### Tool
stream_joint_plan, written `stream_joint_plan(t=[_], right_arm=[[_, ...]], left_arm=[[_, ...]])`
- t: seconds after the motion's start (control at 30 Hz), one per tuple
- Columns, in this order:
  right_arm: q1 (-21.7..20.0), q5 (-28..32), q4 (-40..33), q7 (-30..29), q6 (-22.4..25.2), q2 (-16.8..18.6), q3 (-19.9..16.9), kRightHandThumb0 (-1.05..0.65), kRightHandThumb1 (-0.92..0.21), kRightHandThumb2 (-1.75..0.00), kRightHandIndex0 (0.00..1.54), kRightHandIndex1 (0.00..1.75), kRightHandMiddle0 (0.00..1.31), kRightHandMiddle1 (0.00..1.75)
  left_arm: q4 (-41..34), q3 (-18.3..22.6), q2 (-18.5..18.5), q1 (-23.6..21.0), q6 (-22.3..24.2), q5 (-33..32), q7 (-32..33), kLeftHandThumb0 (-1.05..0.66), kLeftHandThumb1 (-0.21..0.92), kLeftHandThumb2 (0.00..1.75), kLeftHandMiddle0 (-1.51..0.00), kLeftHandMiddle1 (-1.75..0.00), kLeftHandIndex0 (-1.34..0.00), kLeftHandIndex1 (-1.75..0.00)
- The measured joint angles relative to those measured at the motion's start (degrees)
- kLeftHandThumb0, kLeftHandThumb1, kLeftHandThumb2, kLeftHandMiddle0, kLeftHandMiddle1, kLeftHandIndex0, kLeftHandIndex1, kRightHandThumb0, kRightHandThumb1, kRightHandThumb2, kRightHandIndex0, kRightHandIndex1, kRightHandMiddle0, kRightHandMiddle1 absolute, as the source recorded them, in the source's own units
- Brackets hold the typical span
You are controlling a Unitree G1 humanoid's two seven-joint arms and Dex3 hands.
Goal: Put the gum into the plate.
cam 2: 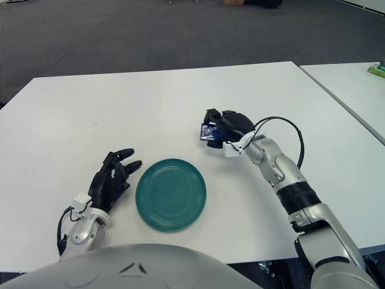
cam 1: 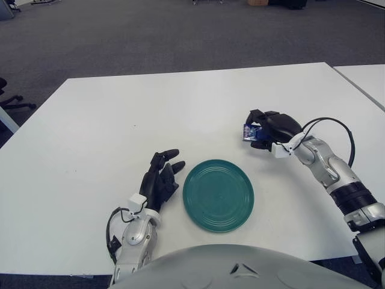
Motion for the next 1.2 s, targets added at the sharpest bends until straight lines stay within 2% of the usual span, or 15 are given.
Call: stream_joint_plan(t=[0.27, 0.4, 0.57, 0.9, 1.2], right_arm=[[2.59, 0.5, -18.28, 9.21, 3.4, 0.94, -0.1, -0.49, -0.92, -0.75, 0.96, 1.75, 0.74, 1.75], [3.1, -0.29, -27.45, 15.82, 6.07, 1.54, 0.56, -0.47, -0.92, -0.72, 1.05, 1.75, 0.81, 1.75], [3.39, -3.15, -35.07, 21.1, 6.91, 1.91, 1.61, -0.46, -0.92, -0.71, 1.14, 1.75, 0.88, 1.75], [2.76, -2.74, -38.78, 29.27, 6.72, 2.73, 2.84, -0.46, -0.92, -0.71, 1.17, 1.75, 0.89, 1.75], [5.05, -2.75, -39.62, 29.77, 1.87, 4.18, 7.29, -0.49, -0.92, -0.65, 1.21, 1.75, 0.89, 1.75]], left_arm=[[0.12, 0.15, 0.54, -0.09, -0.09, 0.0, -0.1, -0.86, 0.92, 0.88, -0.48, -0.75, -0.16, -1.16], [0.32, 0.12, 0.6, -0.19, -0.31, 0.03, -0.1, -0.85, 0.92, 0.88, -0.46, -0.74, -0.16, -1.16], [0.62, 0.12, 0.5, -0.4, -0.5, 0.12, -0.09, -0.85, 0.92, 0.88, -0.45, -0.74, -0.15, -1.16], [1.08, 0.11, 0.19, -0.48, -1.06, 0.62, 0.05, -0.84, 0.92, 0.86, -0.42, -0.77, -0.14, -1.17], [1.17, -0.1, -0.56, -0.3, -1.56, 0.6, 0.17, -0.83, 0.92, 0.86, -0.42, -0.79, -0.14, -1.17]])
